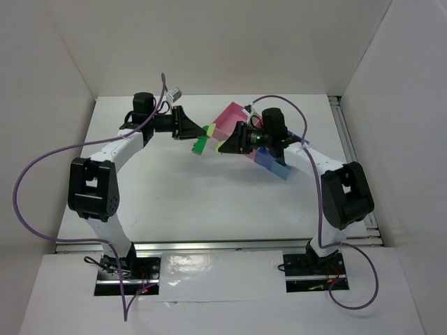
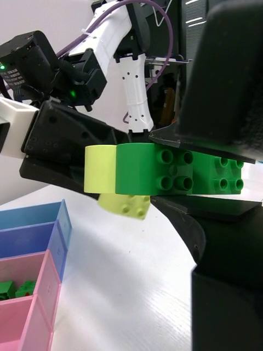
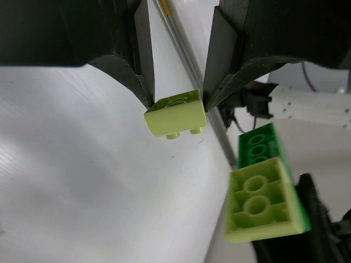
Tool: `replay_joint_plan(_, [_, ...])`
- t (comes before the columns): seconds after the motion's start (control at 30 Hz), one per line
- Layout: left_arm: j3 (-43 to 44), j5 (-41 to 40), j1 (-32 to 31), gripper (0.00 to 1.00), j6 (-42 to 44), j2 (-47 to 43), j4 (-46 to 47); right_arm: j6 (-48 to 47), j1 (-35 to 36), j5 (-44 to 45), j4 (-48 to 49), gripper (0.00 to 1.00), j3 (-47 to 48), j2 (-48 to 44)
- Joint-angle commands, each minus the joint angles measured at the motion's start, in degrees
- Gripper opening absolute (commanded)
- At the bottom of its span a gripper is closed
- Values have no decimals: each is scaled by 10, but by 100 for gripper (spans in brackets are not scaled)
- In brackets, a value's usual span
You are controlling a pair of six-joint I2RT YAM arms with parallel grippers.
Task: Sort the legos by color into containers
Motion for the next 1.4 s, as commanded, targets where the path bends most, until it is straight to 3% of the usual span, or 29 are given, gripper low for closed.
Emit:
replay_joint_plan(0.0, [9, 4, 5, 0, -10, -9, 26, -34, -2, 88, -52, 17, 28, -29])
replay_joint_plan(0.13, [9, -16, 11, 0, 11, -9, -11, -75, -2, 260, -162, 17, 131, 11])
replay_joint_plan(0.27, [9, -32, 18, 0, 47, -16, -64, -105, -2, 373, -222, 24, 236, 88])
replay_joint_plan(0.47, [2, -61, 23, 0, 85, -26, -109, -123, -14, 443, -285, 30, 418, 253])
replay_joint_plan(0.5, [2, -61, 23, 0, 85, -26, -109, -123, -20, 450, -300, 33, 438, 269])
replay_joint_plan(0.53, [2, -67, 23, 0, 80, -26, -109, -123, -20, 450, -309, 42, 458, 301])
replay_joint_plan(0.57, [-4, -67, 23, 0, 80, -26, -101, -123, -20, 450, -319, 54, 498, 312])
replay_joint_plan(0.6, [-4, -73, 18, 0, 80, -26, -101, -123, -20, 450, -338, 74, 512, 320])
replay_joint_plan(0.7, [-4, -73, 18, 0, 80, -26, -101, -129, -20, 444, -325, 82, 502, 300])
replay_joint_plan(0.77, [10, -67, 12, 0, 85, -13, -101, -129, -20, 422, -307, 78, 470, 252])
replay_joint_plan(0.83, [17, -43, 12, 0, 85, -6, -101, -129, -29, 346, -255, 68, 389, 187])
replay_joint_plan(0.87, [17, -22, 12, 0, 91, 3, -101, -129, -36, 301, -229, 68, 320, 165])
replay_joint_plan(0.93, [31, -3, 12, 0, 99, 14, -101, -111, -61, 127, -125, 68, 253, 127])
replay_joint_plan(1.03, [37, 13, 7, 0, 105, 27, -96, -60, -72, -60, -23, 77, 184, 99])
replay_joint_plan(1.1, [43, 18, 7, 0, 105, 32, -90, -33, -66, -133, 23, 84, 172, 105])
replay_joint_plan(1.23, [49, 23, 2, 0, 99, 39, -82, -41, -52, -163, 13, 92, 199, 123])
replay_joint_plan(1.37, [49, 23, -4, 0, 93, 45, -76, -42, -29, -189, 6, 92, 241, 157])
